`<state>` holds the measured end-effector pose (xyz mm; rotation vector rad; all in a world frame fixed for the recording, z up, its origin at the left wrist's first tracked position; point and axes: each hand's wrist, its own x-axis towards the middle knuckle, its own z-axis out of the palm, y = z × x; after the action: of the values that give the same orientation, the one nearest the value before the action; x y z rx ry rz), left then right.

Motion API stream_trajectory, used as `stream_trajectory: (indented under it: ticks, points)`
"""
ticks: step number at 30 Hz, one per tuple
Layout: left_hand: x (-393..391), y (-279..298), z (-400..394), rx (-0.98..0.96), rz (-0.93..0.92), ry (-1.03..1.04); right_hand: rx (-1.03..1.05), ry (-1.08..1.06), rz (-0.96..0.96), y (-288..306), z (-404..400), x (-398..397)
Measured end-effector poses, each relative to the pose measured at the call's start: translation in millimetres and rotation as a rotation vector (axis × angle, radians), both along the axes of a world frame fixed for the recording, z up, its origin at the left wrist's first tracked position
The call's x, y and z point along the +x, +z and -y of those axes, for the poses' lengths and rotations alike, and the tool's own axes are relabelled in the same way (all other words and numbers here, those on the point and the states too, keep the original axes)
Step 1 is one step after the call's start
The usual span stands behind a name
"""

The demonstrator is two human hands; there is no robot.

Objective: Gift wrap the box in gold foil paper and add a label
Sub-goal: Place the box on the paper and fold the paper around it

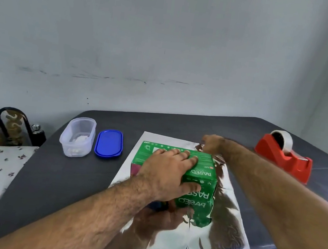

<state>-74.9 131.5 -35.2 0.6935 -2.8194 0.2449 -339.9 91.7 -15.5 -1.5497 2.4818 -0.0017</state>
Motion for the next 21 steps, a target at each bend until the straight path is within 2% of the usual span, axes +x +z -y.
stream_trajectory:
  ticks: [4,15,18,20,21]
  points:
    - [-1,-5,4,0.000,0.006,0.002,-0.068,-0.014,0.092,-8,14,-7]
    - [-3,-6,5,0.042,-0.001,-0.001,-0.383,0.037,0.446,33,-2,17]
    - [-2,-3,4,0.058,-0.013,0.002,-0.462,0.074,0.471,42,-11,20]
    - [-1,5,1,0.166,-0.046,0.026,-0.468,0.098,0.417,46,-22,20]
    - [-1,11,2,0.278,-0.095,0.051,-0.471,0.109,0.380,48,-29,20]
